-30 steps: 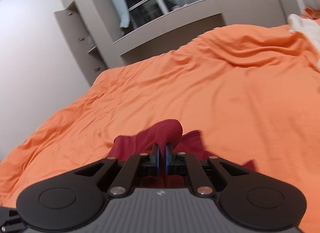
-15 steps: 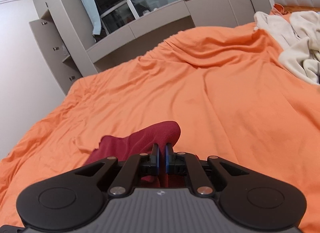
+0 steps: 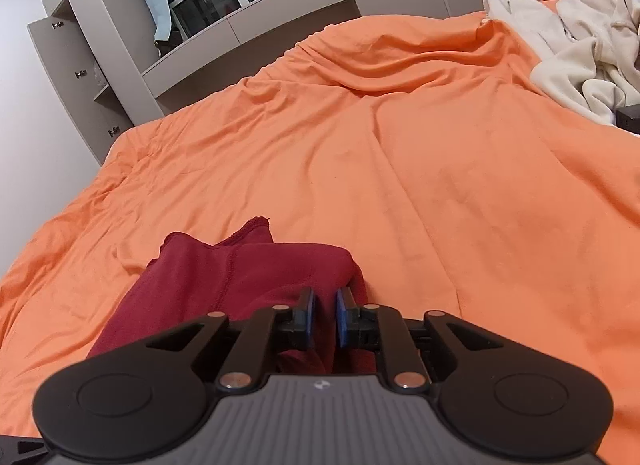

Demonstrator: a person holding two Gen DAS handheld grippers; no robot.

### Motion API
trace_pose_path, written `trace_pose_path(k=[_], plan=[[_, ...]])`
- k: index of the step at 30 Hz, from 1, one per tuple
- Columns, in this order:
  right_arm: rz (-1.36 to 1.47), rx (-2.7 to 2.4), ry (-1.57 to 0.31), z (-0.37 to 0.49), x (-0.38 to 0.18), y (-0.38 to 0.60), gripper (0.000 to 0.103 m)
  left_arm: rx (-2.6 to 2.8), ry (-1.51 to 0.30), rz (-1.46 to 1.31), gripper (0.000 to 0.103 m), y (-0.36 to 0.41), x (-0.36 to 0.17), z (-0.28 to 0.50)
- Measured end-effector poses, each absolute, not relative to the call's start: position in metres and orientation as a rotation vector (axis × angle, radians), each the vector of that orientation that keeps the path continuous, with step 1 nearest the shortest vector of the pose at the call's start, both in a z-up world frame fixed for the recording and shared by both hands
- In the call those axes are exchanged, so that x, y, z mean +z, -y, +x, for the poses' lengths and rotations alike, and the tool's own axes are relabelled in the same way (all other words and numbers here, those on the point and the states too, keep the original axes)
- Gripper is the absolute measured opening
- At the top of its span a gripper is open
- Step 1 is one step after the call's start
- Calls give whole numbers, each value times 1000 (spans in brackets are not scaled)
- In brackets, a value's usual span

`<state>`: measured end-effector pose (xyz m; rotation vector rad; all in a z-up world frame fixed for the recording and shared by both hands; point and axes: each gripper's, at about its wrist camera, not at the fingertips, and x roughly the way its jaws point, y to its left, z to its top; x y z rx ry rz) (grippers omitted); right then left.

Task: Fold small clothes

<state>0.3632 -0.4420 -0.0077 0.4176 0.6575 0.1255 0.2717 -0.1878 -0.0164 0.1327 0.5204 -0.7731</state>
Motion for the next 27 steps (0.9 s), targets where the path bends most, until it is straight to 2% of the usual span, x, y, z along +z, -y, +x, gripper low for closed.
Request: trace_pose_path(k=[3, 6, 7, 8, 16, 27], plan=[[417, 124, -647, 361, -6, 442, 50, -783, -546, 84, 29, 184, -17, 275], [408, 120, -640, 361, -4, 440, 60, -787, -562, 38, 49, 179, -14, 277], [402, 115, -640, 361, -4, 439, 66, -779, -560, 24, 61, 176, -13, 279], [395, 110, -639, 360, -5, 438, 69, -767, -554, 9, 72, 174, -11, 278], [340, 77, -658, 358, -10, 429, 84, -588, -492, -156, 100, 129, 11, 288], [154, 49, -706, 331, -19, 415, 94, -283, -608, -319, 102, 69, 10, 329]])
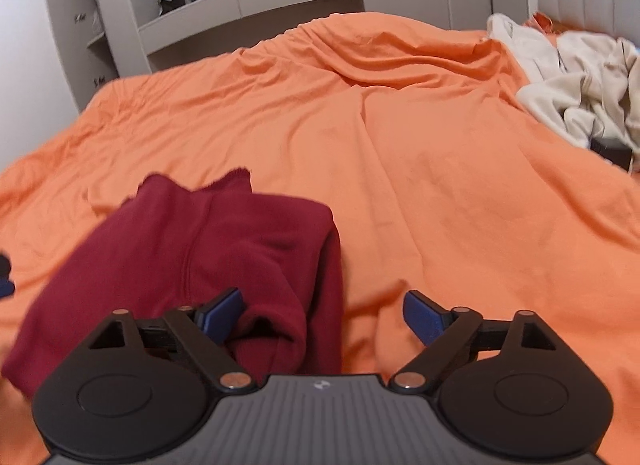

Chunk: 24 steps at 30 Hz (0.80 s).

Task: Fold small clothes

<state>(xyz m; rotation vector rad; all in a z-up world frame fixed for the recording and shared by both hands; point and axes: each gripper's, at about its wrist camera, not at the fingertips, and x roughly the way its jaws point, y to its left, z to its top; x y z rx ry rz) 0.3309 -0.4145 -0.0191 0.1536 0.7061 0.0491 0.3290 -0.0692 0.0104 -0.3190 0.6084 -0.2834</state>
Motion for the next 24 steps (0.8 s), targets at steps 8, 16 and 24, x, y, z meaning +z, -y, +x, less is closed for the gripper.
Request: trace_pose_path(k=[8, 16, 24], plan=[[98, 61, -735, 311, -27, 410, 95, -264, -719, -305, 102, 64, -9, 342], [207, 46, -612, 302, -6, 437, 103, -272, -806, -241, 102, 74, -33, 342], [309, -7, -630, 350, -26, 448, 103, -268, -820, -254, 102, 76, -40, 344]])
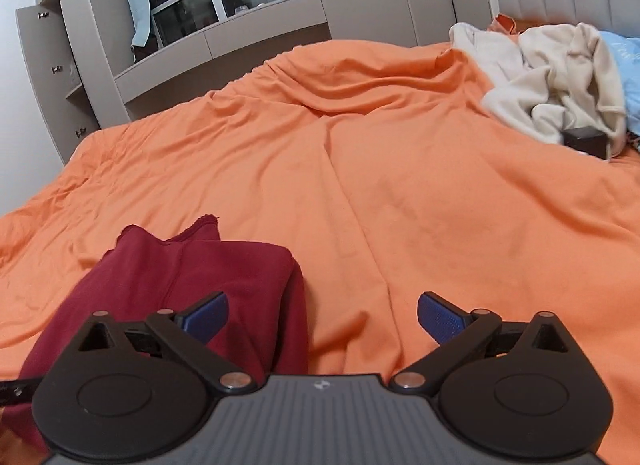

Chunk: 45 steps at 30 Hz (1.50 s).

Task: Fold small clothes

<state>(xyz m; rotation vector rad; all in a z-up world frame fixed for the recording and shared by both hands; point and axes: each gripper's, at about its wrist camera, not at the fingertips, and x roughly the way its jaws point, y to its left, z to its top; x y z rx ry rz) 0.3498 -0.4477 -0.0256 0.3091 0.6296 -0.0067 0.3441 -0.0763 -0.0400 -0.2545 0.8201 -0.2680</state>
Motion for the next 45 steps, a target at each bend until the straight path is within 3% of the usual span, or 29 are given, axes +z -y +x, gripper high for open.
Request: trace_pose_path(k=[9, 21, 27, 35, 45], plan=[[147, -9, -778, 345, -48, 418, 103, -273, -822, -246, 102, 78, -40, 344], [66, -153, -726, 327, -32, 432, 103, -288, -830, -228, 102, 79, -39, 344], [185, -79, -578, 327, -18, 440, 103, -289, -828, -223, 102, 80, -40, 345], [139, -39, -712, 363, -44, 428, 103, -290, -825, -221, 103, 80, -41, 345], [135, -93, -670, 354, -36, 436, 103, -293, -825, -213, 103, 81, -41, 344]])
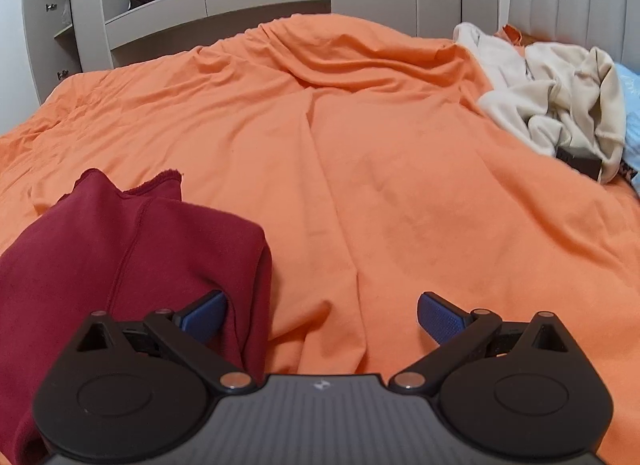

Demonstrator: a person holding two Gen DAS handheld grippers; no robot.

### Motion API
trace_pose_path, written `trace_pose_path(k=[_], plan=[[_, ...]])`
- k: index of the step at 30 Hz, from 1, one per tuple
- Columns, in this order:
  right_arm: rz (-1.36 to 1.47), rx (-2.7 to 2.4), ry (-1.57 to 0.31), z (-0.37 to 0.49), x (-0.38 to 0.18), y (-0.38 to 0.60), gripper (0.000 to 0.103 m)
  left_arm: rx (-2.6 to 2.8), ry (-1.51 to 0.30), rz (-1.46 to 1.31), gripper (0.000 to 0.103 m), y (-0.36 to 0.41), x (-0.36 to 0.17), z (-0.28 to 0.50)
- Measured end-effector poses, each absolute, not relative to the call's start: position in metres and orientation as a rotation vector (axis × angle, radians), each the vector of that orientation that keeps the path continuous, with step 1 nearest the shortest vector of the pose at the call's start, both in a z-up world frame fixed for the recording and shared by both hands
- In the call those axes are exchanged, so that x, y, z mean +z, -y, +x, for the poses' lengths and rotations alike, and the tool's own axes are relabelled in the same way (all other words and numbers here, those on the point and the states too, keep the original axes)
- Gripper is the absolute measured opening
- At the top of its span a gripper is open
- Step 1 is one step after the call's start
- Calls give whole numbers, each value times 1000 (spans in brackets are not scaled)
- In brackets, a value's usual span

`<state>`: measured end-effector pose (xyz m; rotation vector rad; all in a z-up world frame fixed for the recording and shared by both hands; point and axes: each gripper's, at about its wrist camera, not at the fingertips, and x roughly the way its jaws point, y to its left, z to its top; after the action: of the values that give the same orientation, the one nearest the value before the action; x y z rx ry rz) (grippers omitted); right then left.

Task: Fold small clothes

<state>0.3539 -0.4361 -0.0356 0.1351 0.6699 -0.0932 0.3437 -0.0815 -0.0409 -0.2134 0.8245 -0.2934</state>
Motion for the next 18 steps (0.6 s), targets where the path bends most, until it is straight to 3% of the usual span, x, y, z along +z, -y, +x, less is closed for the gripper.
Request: trace_pose_path(k=[4, 11, 18], plan=[[164, -143, -629, 348, -26, 453, 103, -308, -807, -209, 102, 80, -37, 342], [471, 22, -591, 347, -27, 483, 103, -334, -731, -208, 102, 78, -19, 338], [523, 198, -603, 361, -36, 476, 103, -293, -751, -217, 102, 71, -17, 350]])
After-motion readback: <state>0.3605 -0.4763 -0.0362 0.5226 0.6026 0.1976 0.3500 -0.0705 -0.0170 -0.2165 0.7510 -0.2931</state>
